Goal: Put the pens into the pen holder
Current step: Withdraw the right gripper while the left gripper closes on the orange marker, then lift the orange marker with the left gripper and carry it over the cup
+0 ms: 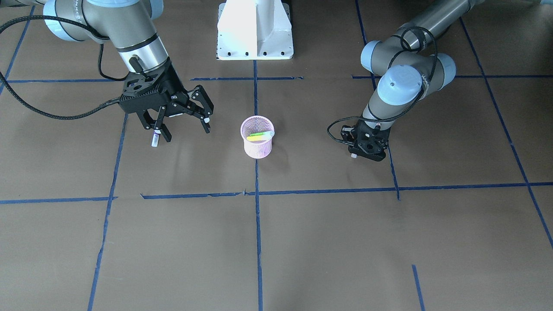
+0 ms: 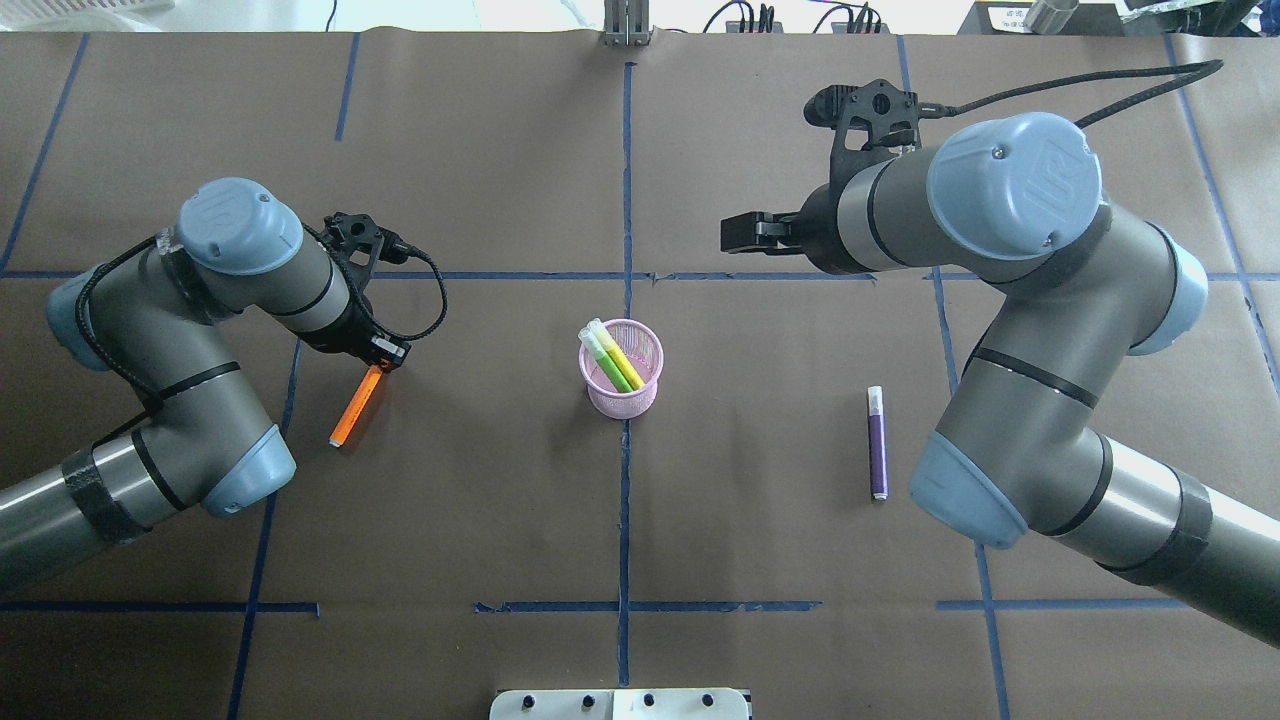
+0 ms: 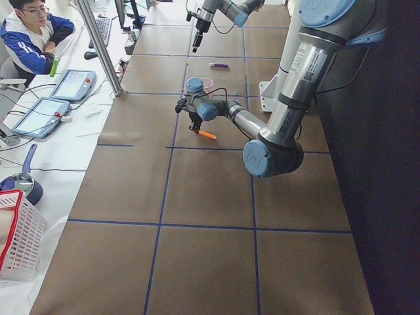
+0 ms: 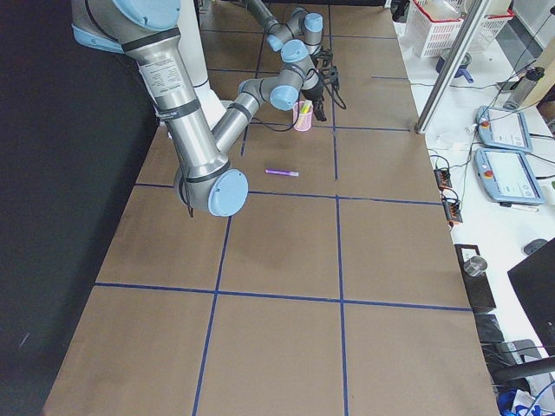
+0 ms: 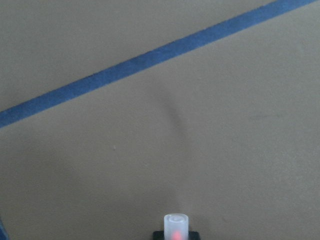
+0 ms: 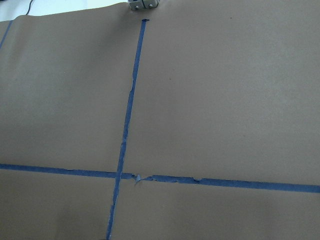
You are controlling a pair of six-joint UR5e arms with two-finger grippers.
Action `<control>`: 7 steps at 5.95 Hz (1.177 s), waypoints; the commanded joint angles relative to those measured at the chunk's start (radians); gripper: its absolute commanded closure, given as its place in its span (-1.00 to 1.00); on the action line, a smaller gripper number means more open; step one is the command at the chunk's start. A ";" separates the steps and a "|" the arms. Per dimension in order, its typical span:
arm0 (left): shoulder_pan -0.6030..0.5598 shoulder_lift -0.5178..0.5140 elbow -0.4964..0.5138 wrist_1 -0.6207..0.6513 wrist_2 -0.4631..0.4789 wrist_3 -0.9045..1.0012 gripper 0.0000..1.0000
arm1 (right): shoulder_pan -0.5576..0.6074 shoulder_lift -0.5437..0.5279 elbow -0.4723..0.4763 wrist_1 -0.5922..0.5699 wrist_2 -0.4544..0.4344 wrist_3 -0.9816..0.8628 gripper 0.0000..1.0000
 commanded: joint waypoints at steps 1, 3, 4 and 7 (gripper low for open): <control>-0.014 0.000 -0.057 0.000 0.002 -0.001 1.00 | 0.008 -0.003 -0.002 -0.003 0.018 -0.002 -1.00; -0.037 -0.008 -0.184 -0.015 0.110 -0.001 1.00 | 0.092 -0.057 -0.006 -0.100 0.205 -0.014 -1.00; -0.037 -0.008 -0.221 -0.137 0.187 0.003 1.00 | 0.107 -0.057 -0.003 -0.192 0.234 -0.014 -1.00; -0.025 -0.001 -0.193 -0.704 0.310 -0.003 1.00 | 0.137 -0.096 -0.002 -0.290 0.386 -0.015 -1.00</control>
